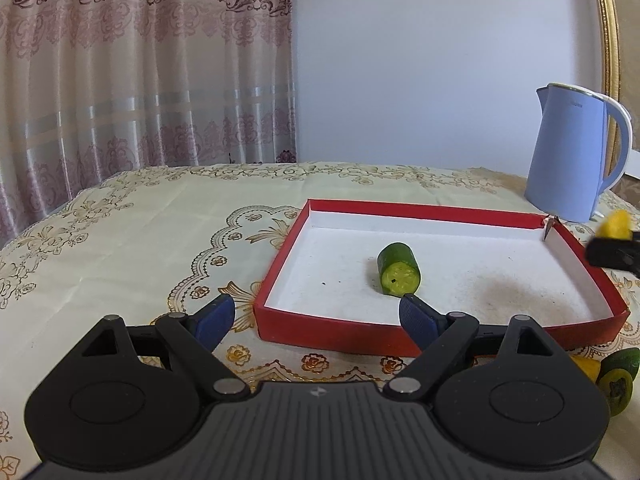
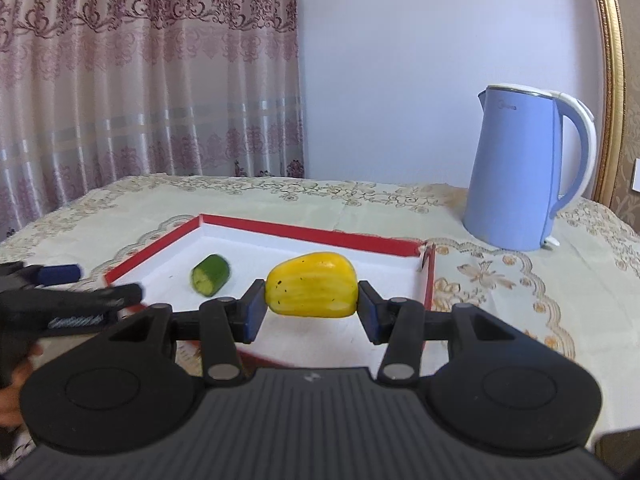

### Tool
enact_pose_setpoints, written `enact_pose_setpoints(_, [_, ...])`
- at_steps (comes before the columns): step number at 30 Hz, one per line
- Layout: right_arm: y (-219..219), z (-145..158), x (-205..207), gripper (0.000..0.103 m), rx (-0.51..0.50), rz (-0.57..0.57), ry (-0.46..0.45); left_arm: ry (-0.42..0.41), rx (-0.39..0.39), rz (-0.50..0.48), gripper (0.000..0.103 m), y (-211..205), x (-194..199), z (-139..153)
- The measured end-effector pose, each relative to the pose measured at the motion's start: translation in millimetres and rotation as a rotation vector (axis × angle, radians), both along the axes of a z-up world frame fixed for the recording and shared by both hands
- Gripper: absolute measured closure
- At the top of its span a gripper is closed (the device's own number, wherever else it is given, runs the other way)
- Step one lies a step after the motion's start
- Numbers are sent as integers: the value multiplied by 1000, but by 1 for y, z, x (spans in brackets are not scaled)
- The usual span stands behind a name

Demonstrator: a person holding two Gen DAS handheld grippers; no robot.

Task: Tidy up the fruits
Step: 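Grasp the yellow pepper piece with the right gripper and drop it in the tray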

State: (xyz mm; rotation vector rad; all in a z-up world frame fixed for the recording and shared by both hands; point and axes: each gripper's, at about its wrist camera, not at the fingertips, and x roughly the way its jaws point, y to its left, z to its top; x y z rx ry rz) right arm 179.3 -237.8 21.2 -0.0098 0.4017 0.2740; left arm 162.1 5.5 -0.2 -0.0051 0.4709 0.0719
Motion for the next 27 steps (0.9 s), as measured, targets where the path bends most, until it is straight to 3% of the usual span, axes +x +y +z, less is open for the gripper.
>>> enact_pose_setpoints(11, [3, -13, 74, 57, -79, -137, 118, 3, -6, -11, 13, 1, 0, 0])
enact_pose_setpoints(27, [0, -29, 102, 56, -145, -216, 197, 6, -4, -11, 13, 1, 2, -1])
